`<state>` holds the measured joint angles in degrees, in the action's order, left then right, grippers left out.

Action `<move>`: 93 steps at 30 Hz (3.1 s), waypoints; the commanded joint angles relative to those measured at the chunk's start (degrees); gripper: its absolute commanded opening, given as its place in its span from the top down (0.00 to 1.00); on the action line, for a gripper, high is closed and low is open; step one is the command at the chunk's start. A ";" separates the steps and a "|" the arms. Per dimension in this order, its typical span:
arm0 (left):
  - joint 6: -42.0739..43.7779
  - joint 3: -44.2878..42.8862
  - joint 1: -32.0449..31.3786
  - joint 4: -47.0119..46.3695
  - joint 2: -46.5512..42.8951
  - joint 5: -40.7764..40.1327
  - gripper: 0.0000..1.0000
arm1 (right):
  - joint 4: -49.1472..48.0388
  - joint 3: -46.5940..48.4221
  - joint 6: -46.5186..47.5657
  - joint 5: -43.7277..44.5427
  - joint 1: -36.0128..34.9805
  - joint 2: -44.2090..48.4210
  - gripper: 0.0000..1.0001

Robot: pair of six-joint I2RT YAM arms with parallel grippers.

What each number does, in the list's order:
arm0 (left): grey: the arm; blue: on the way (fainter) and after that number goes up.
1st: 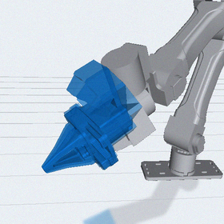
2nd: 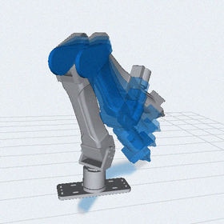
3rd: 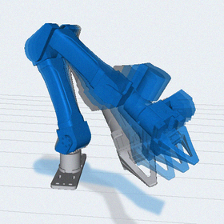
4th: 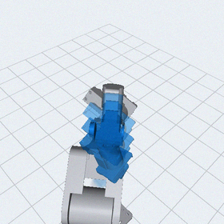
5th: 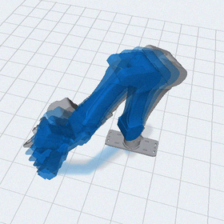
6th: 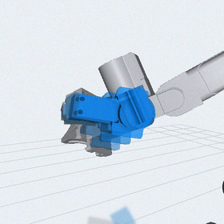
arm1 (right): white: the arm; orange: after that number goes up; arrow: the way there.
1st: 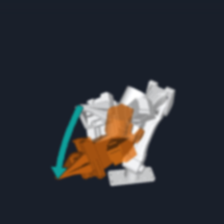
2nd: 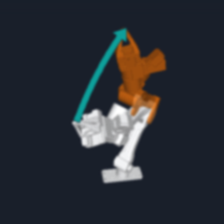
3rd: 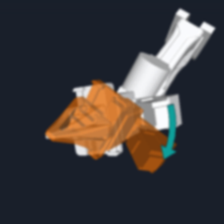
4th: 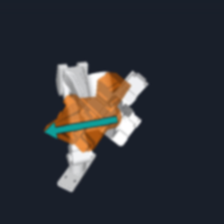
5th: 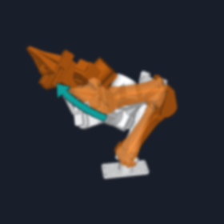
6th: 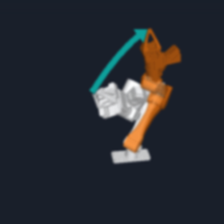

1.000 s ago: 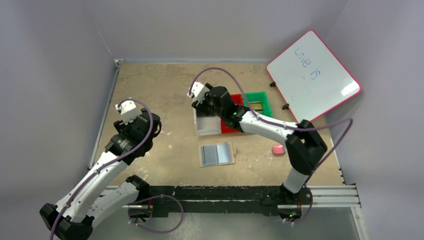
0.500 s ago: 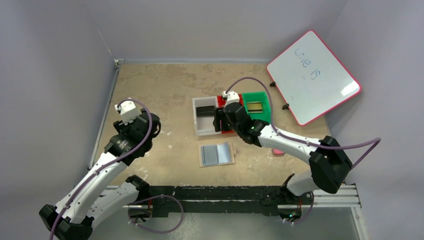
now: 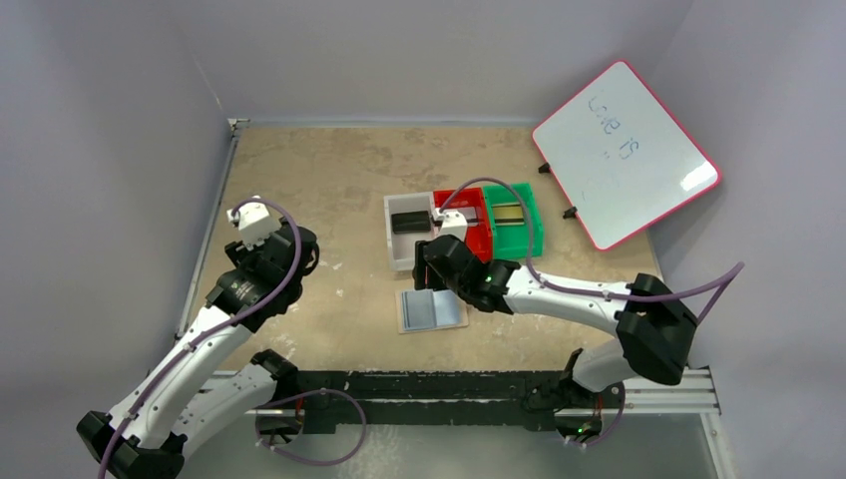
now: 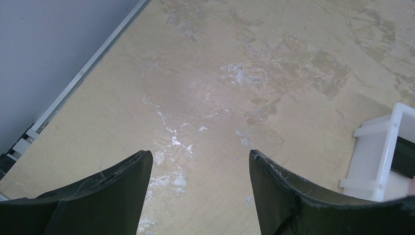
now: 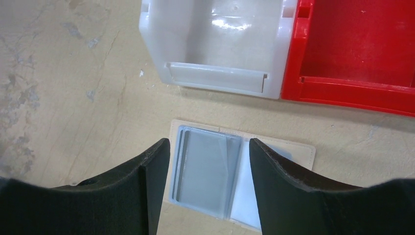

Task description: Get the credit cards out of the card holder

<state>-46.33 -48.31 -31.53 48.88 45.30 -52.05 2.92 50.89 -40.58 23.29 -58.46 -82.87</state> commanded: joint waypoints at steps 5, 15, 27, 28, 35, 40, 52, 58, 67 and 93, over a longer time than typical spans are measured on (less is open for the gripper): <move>-0.28 -1.58 0.24 -0.81 -0.21 -1.23 0.28 | -0.74 2.97 -2.00 0.07 -0.54 -3.97 0.40; -0.31 -1.69 0.24 -0.72 0.58 -1.54 0.28 | 3.18 3.37 -3.12 1.84 -4.60 -7.83 0.36; -0.07 -1.69 0.24 -0.80 1.72 -1.24 0.28 | 4.87 4.11 -3.87 2.03 -6.25 -12.88 0.30; -0.08 -1.69 0.24 -0.82 1.72 -1.21 0.28 | 4.95 4.05 -4.03 2.29 -6.23 -13.31 0.30; -0.10 -1.55 0.24 -0.82 1.56 -1.18 0.28 | 4.72 4.02 -5.25 2.94 -6.32 -14.58 0.35; 0.08 -1.60 0.24 -0.98 1.97 -0.78 0.29 | 6.15 4.12 -5.75 3.96 -6.33 -16.28 0.38; 0.15 -1.41 0.24 -1.27 2.18 0.07 0.29 | 0.96 1.09 -7.61 0.81 -6.19 -13.30 0.56; 0.14 -0.31 0.24 -3.70 1.07 7.56 0.29 | -6.11 -2.36 -7.96 -3.34 -4.24 -10.24 0.59; -3.36 11.69 0.16 -25.78 -4.07 42.38 0.30 | -22.02 -13.78 -8.93 -16.01 2.86 -5.32 0.64; -14.23 22.20 -21.94 -64.39 26.30 41.05 0.31 | -34.02 -25.54 -15.89 -20.32 7.61 -3.15 0.65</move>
<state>-58.19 -26.28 -52.27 -6.74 68.36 -6.42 -31.31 27.03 -55.31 2.96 -51.33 -87.44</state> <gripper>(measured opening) 0.698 0.344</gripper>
